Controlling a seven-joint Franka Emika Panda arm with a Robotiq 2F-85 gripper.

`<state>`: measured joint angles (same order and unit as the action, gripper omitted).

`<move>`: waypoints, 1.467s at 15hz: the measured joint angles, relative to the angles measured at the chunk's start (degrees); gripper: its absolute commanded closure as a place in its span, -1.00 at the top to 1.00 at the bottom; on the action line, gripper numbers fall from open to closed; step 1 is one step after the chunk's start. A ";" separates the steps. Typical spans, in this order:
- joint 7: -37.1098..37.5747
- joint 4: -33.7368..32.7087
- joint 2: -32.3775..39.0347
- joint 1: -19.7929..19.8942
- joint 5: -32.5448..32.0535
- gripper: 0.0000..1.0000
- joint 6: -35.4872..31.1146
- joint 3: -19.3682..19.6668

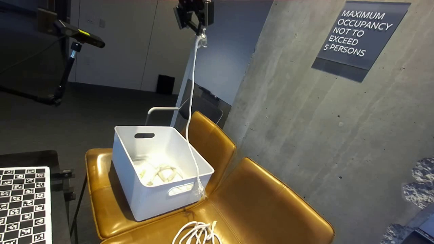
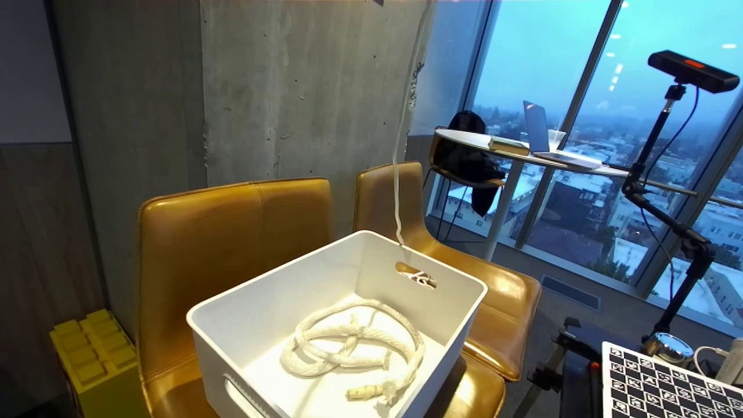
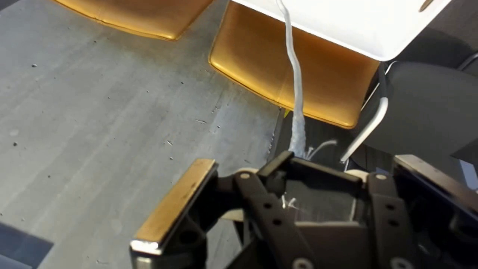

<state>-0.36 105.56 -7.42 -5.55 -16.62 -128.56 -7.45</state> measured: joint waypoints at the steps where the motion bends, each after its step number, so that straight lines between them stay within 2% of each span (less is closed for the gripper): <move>1: 1.01 -0.79 -0.01 -0.60 -0.61 -1.00 0.82 -1.16; 5: 4.12 -2.82 0.06 -2.58 -2.94 -1.00 3.06 -4.87; 10: 5.36 -3.11 1.02 -3.12 -4.86 -1.00 3.52 -6.56; 12: 5.36 -2.14 1.86 -2.88 -4.88 -1.00 3.52 -5.94; 15: 5.16 3.02 3.01 -1.63 -4.87 -1.00 2.84 -3.63; 19: 4.59 10.35 5.17 0.16 -4.87 -1.00 -0.94 -0.58; 22: 4.43 13.14 6.90 0.79 -4.87 -1.00 -3.09 0.41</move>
<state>4.07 118.69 -0.52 -4.76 -21.49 -131.65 -7.04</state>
